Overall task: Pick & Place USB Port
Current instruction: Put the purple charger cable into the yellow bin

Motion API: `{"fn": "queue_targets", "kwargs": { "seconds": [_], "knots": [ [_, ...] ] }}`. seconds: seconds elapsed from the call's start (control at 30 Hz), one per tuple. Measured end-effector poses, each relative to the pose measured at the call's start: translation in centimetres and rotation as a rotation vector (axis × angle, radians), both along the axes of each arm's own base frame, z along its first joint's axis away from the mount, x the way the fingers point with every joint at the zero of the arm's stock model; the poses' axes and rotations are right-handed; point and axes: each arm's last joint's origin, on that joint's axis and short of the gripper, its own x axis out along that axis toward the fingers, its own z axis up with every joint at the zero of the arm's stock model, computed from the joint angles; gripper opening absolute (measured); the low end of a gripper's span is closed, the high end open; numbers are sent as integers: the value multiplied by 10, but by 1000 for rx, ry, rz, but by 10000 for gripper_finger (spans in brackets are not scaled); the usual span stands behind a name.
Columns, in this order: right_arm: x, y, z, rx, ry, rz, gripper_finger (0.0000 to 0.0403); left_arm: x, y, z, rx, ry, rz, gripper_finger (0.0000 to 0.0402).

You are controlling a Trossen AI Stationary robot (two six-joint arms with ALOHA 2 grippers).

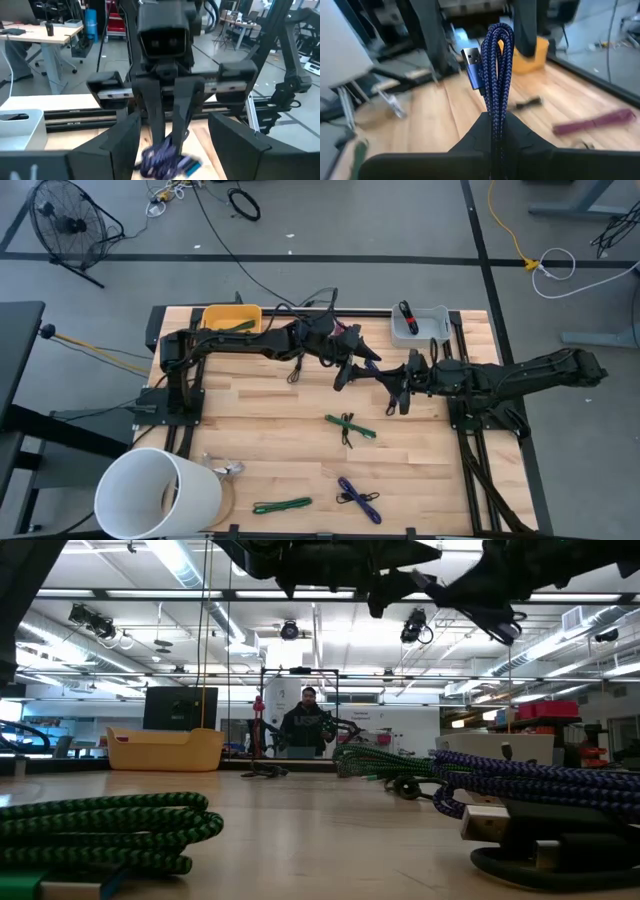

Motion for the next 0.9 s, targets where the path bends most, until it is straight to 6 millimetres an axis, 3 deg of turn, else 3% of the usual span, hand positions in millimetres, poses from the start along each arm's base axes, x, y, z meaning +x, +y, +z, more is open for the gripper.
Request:
{"fn": "queue_targets", "kwargs": {
  "seconds": [0.4, 0.53, 0.67, 0.77, 0.9],
  "knots": [
    [-1, 0, 4, -28, -25, 3, 15, 0, 0, -5, -3, 46, 20, 226],
    [0, 0, 4, -27, -22, 4, 15, 0, 0, -3, 0, 26, 6, 162],
    [0, 0, 5, -26, -28, 9, 15, 0, -1, -1, 22, 4, -40, 42],
    [0, 0, 5, -30, -32, 11, 18, -1, -1, -2, 18, 5, -64, 35],
    [0, 0, 6, -50, -43, 10, 60, -1, -1, -3, 16, 16, -58, 35]
  ]
}}
